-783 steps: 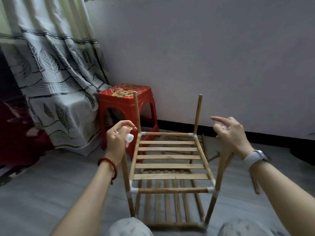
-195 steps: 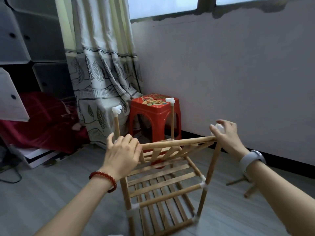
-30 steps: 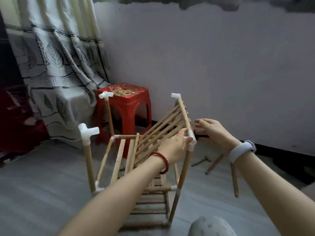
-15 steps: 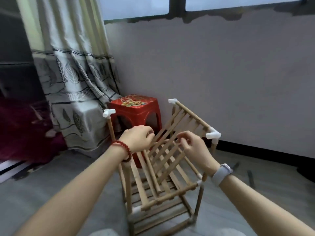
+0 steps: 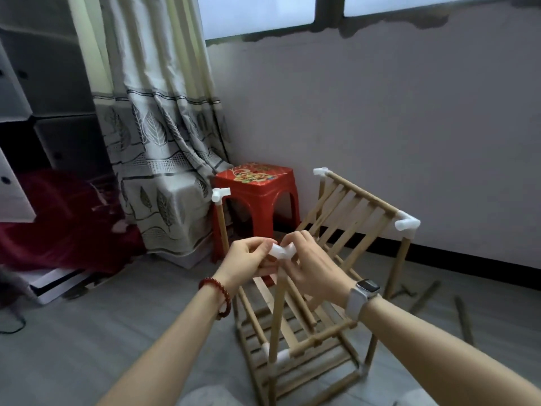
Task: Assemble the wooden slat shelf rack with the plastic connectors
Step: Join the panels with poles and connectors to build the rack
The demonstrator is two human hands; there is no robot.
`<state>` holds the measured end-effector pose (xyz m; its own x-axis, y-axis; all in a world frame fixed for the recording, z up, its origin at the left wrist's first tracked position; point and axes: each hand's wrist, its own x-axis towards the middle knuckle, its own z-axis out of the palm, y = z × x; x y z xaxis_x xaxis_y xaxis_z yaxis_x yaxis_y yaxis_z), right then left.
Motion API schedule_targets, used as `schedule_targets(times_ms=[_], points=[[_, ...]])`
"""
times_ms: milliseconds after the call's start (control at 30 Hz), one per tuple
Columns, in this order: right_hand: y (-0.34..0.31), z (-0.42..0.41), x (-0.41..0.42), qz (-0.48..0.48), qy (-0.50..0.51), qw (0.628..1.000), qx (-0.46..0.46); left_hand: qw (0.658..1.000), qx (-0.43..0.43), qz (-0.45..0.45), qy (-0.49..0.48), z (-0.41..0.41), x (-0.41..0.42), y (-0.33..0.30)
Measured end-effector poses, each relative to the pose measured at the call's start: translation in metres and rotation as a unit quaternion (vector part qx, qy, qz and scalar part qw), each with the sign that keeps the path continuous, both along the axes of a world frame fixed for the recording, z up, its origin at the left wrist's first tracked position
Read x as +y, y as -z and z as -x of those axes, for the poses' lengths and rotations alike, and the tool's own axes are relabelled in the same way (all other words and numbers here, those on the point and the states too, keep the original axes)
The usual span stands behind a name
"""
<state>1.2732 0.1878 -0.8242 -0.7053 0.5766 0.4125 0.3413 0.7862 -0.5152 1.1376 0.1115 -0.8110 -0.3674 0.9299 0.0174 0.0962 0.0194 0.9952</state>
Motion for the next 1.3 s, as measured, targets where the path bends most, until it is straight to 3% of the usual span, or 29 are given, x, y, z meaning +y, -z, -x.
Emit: schedule_targets(times_ms=[100,200,300,467,533,633,700,767,833,867,967,1000,1133,1300], points=[[-0.004,-0.038,0.017,0.009,0.012,1.000,-0.023,0.999,-0.039,-0.017,0.018,-0.037,0.020,0.006],[-0.015,-0.085,0.037,0.024,0.038,0.997,-0.058,0.998,-0.009,-0.024,0.060,-0.073,0.049,0.007],[-0.018,-0.129,0.061,0.000,0.100,0.991,-0.091,0.988,0.108,-0.044,0.098,-0.106,0.077,0.004],[-0.015,-0.190,0.091,0.003,0.260,0.959,-0.116,0.939,0.328,-0.045,0.094,-0.132,0.106,0.006],[-0.011,-0.207,0.099,-0.004,0.317,0.943,-0.105,0.898,0.431,-0.044,0.073,-0.132,0.111,0.010],[-0.008,-0.206,0.108,-0.064,0.378,0.914,-0.133,0.785,0.606,-0.129,-0.012,-0.122,0.103,0.004],[-0.007,-0.190,0.107,-0.155,0.383,0.902,-0.121,0.729,0.646,-0.215,-0.063,-0.112,0.092,-0.005],[0.001,-0.169,0.102,-0.249,0.328,0.908,-0.075,0.704,0.653,-0.250,-0.124,-0.097,0.084,-0.009],[0.020,-0.145,0.102,-0.271,0.259,0.925,-0.057,0.722,0.635,-0.218,-0.171,-0.078,0.079,-0.009],[0.033,-0.130,0.104,-0.241,0.222,0.942,-0.066,0.748,0.605,-0.196,-0.191,-0.067,0.078,-0.006],[0.067,-0.093,0.112,-0.101,0.160,0.973,-0.132,0.892,0.393,-0.152,-0.166,-0.038,0.083,0.008],[0.080,-0.083,0.119,-0.054,0.158,0.972,-0.164,0.919,0.336,-0.154,-0.142,-0.033,0.085,0.015],[0.128,-0.053,0.143,0.043,0.154,0.946,-0.281,0.915,0.272,-0.247,-0.166,-0.028,0.092,0.039],[0.176,-0.021,0.170,-0.010,0.172,0.923,-0.345,0.878,0.275,-0.310,-0.241,-0.027,0.109,0.052]])
